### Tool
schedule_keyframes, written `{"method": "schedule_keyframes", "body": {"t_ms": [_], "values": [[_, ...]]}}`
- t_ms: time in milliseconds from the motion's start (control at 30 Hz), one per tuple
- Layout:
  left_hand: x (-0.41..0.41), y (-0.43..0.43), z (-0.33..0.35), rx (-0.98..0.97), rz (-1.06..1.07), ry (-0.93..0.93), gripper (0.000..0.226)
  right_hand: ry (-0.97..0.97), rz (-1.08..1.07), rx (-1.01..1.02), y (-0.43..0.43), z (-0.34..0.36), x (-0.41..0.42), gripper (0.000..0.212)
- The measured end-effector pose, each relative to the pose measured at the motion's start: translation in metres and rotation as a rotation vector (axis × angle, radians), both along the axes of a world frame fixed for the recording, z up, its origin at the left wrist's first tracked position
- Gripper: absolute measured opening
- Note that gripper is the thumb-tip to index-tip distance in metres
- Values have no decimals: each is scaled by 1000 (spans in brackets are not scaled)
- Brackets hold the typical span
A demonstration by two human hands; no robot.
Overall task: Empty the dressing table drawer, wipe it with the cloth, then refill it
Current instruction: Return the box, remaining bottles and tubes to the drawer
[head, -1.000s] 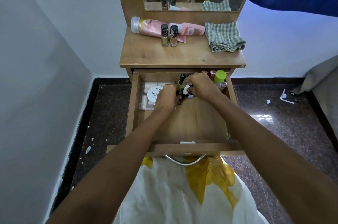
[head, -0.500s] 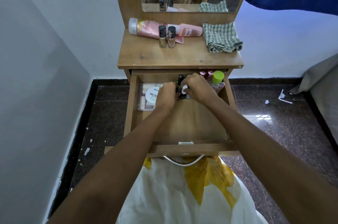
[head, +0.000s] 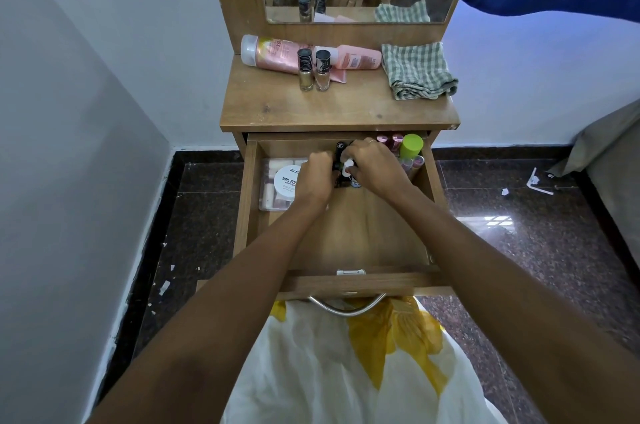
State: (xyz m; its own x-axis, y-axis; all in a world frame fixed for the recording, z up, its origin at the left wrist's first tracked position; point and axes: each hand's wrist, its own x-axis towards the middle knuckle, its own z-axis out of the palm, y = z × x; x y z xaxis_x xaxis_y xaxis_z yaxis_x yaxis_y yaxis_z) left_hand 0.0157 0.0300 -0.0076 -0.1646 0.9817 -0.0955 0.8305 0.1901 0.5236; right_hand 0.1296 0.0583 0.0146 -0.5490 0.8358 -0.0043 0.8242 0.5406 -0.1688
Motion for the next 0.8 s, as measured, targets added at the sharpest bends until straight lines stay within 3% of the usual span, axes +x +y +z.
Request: {"method": "schedule_keyframes", "body": {"t_ms": [233, 533, 800], "values": [[-4, -5, 2, 16, 24, -28, 18, 140, -75, -134, 11, 9, 11, 32], [1, -9, 15, 82, -32, -32, 29, -127, 23, -20, 9, 12, 19, 31], [6, -10, 17, 104, -54, 33, 25, -141, 24, 37, 6, 12, 16, 32]]}}
